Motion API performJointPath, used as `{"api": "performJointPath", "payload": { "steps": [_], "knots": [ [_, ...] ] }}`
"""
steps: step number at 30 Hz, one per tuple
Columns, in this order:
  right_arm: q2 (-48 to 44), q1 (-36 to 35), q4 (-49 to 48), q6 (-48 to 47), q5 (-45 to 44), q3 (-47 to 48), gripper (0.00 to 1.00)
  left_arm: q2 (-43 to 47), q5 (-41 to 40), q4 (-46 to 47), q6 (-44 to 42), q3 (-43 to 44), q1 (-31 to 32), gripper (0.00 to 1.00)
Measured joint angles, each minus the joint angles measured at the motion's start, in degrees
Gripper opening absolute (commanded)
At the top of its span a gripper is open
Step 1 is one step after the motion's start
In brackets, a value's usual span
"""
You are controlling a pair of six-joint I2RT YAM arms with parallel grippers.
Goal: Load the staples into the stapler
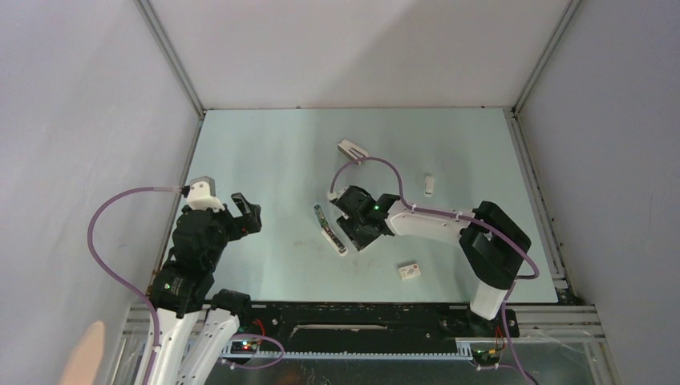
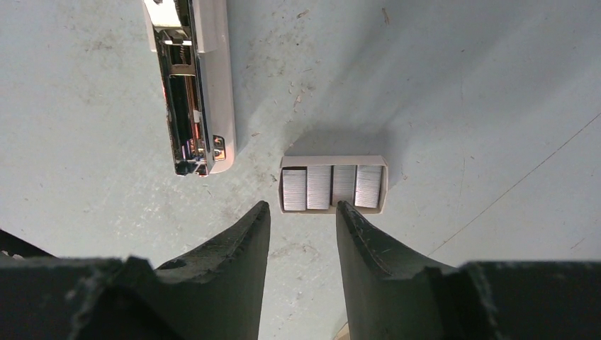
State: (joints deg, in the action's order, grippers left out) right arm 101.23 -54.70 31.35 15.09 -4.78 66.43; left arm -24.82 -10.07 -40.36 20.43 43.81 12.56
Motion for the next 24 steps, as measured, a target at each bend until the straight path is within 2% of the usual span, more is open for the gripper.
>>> {"api": "performJointPath", "payload": {
  "steps": [24],
  "knots": [
    [3.76, -1.95, -1.27, 1.25, -3.78, 0.0, 0.42, -0.11, 0.0, 0.0, 0.0, 0.0, -0.11, 1.0]
  ]
}}
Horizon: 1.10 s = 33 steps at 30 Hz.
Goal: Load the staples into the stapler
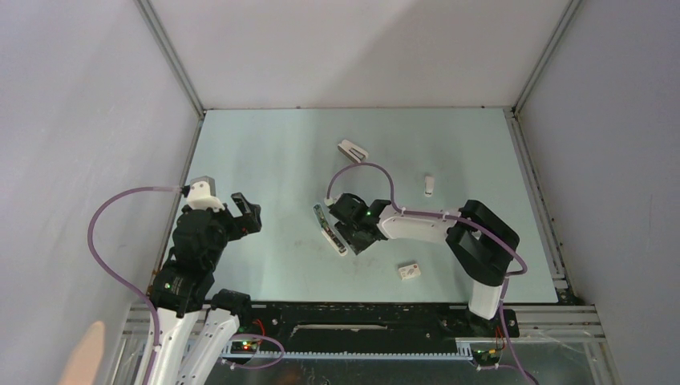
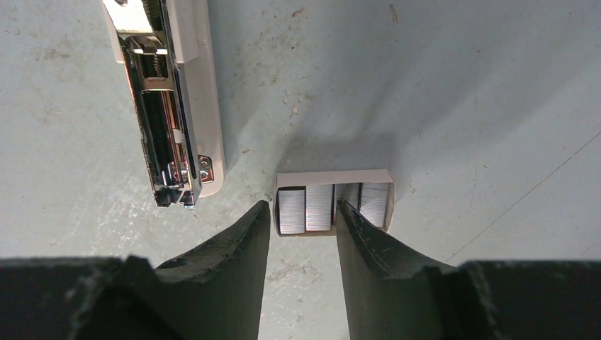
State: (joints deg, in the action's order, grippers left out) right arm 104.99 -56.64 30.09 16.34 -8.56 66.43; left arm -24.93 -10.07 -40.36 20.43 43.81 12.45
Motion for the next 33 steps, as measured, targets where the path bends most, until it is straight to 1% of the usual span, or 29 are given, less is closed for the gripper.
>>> {"api": "performJointPath", "payload": {
  "steps": [3, 12, 28, 30, 33],
  "knots": [
    [0.0, -0.2, 0.0, 0.02, -0.68, 0.0, 0.42, -0.15, 0.0, 0.0, 0.0, 0.0, 0.0, 1.0],
    [0.0, -0.74, 0.09, 0.09, -2.32, 0.0, 0.33, -0.17, 0.0, 0.02, 0.0, 0.0, 0.0, 1.0],
    [-0.04, -5.51, 3.37, 0.24, -11.26, 0.11, 0.35, -0.2, 0.0, 0.02, 0.0, 0.0, -0.11, 1.0],
    [-0.04, -5.95, 4.04, 0.24, -12.31, 0.37, 0.36, -0.2, 0.0, 0.02, 0.0, 0.0, -0.11, 1.0],
    [-0.04, -6.32, 4.61, 0.26, -13.38, 0.83, 0.41, -0.2, 0.0, 0.02, 0.0, 0.0, -0.11, 1.0]
  ]
}}
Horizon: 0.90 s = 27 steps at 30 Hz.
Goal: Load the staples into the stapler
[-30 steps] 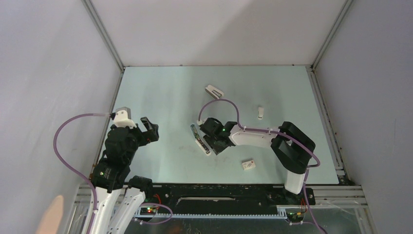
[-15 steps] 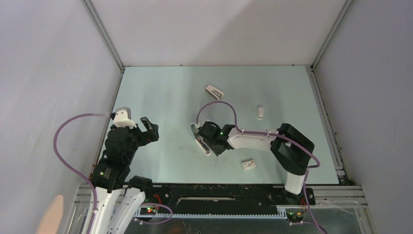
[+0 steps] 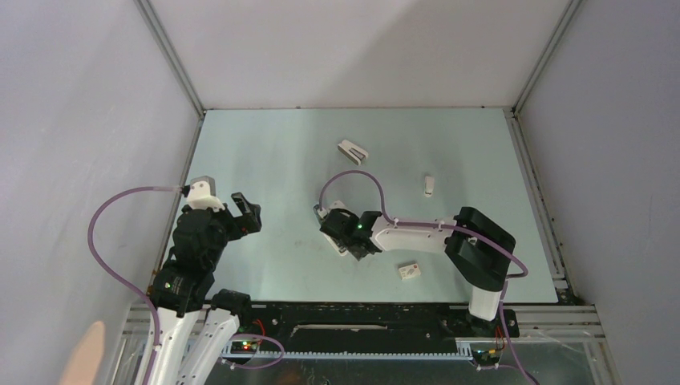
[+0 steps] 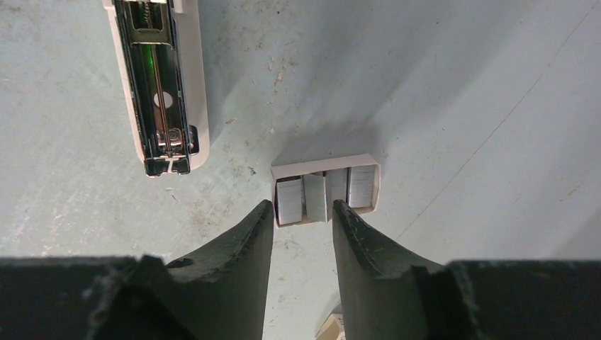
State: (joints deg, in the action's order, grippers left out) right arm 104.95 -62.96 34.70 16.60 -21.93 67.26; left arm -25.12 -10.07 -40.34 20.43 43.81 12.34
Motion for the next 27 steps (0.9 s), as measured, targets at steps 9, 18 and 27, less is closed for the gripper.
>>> {"api": "performJointPath", "payload": {
  "steps": [9, 18, 27],
  "knots": [
    [-1.33, 0.33, 1.16, -0.07, -0.35, 0.07, 0.44, 0.0, 0.0, -0.02, 0.0, 0.0, 0.0, 1.0],
    [-5.42, 3.8, 0.68, -0.55, 2.08, 0.07, 0.33, 0.0, 0.0, 0.0, 0.0, 0.0, 0.0, 1.0],
    [-5.42, 6.29, -1.01, -1.88, 6.1, -0.07, 0.27, 0.0, 0.0, 0.0, 0.0, 0.0, 0.0, 1.0]
  ]
}}
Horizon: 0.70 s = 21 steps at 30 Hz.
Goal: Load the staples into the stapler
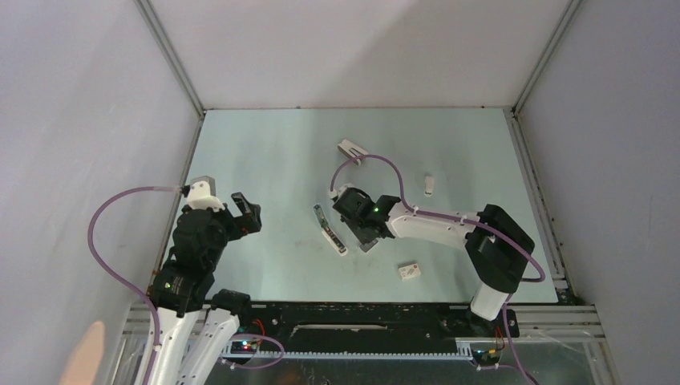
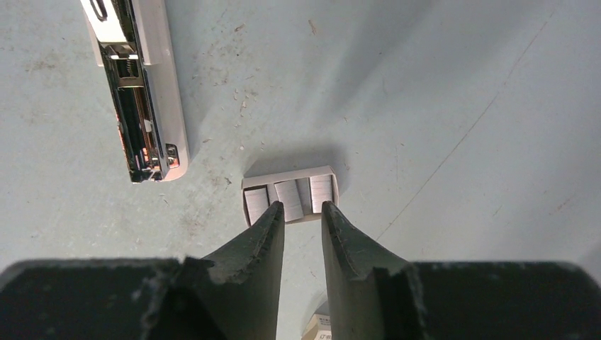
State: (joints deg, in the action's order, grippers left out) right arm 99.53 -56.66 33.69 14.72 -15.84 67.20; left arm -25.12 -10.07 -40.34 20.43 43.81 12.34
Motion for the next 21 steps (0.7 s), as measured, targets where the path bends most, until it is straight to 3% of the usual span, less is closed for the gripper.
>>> {"api": "performJointPath", "payload": {
  "steps": [21],
  "knots": [
    [4.5, 1.05, -1.31, -1.9, 4.09, -0.31, 0.24, 0.0, 0.0, 0.0, -0.02, 0.0, 0.0, 1.0]
  ]
}}
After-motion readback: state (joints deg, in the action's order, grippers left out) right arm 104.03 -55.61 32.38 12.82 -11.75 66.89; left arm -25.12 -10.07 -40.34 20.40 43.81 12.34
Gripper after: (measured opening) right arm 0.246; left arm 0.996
